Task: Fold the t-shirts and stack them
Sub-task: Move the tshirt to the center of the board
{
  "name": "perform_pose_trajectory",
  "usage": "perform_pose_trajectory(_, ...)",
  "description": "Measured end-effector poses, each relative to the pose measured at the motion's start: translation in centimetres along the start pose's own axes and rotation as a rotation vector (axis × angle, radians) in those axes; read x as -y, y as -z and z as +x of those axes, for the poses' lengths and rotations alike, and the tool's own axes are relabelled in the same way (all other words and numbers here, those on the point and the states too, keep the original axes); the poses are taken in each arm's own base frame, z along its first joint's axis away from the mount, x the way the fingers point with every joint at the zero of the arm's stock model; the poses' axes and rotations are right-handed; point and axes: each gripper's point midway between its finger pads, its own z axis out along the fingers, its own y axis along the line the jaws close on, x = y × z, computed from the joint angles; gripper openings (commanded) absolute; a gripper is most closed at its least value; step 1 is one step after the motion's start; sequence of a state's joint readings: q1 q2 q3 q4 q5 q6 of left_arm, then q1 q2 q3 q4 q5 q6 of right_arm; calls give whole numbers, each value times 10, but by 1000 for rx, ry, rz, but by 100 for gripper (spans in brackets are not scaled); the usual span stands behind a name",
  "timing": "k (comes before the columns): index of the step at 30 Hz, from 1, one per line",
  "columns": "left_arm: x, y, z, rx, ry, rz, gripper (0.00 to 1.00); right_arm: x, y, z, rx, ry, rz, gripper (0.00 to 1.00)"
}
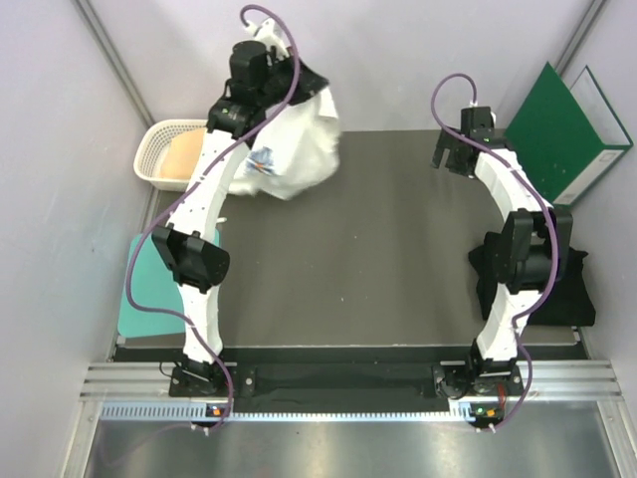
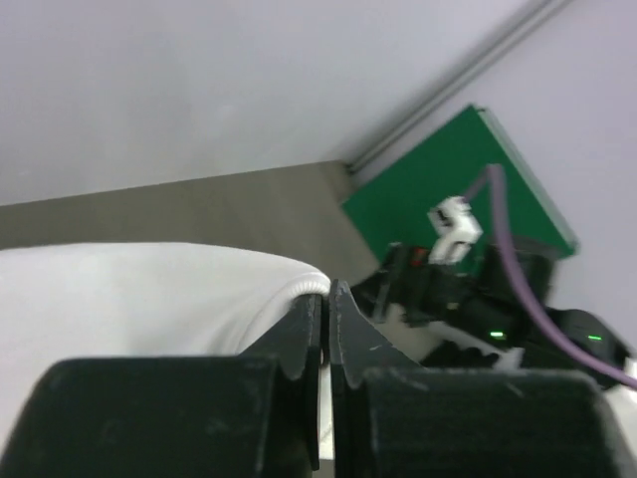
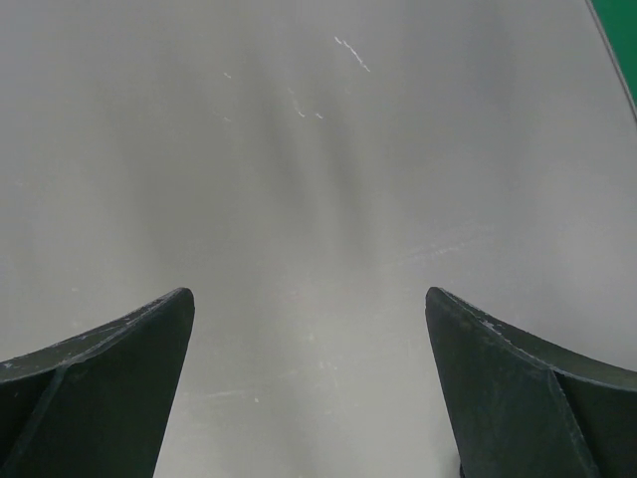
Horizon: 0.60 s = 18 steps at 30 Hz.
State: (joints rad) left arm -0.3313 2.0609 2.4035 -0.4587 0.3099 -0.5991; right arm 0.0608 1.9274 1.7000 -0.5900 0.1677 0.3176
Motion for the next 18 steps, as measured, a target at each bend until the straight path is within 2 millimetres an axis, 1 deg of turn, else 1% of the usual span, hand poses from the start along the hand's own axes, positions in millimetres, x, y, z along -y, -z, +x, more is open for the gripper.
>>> perform_pose_trajectory(3, 40, -2, 2, 11, 23, 104, 0, 9, -5, 9, -22, -17, 17, 100)
perform_pose_trajectory(5, 55, -1, -3, 29, 42, 147, 0, 14, -8, 18, -44, -25, 28, 100)
perform_pose_trajectory(10, 70, 12, -20, 68, 74, 189, 0, 19, -13, 37, -86, -28, 40, 99)
perform_pose_trajectory(12, 71, 20, -19, 67, 81, 188, 0, 20, -12, 42, -96, -28, 41, 100)
perform_pose_trajectory(13, 70, 26, -15, 62, 86, 182, 0, 19, -12, 43, -97, -31, 39, 100)
perform_pose_trajectory(15, 59, 42, 6, 21, 112, 139, 0, 19, -11, 42, -95, -34, 37, 100)
perform_pose_trajectory(17, 42, 57, 33, -16, 140, 88, 0, 18, -11, 41, -91, -36, 32, 99)
perform_pose_trajectory(18, 26, 67, 55, -51, 163, 37, 0, 17, -11, 40, -89, -37, 28, 100)
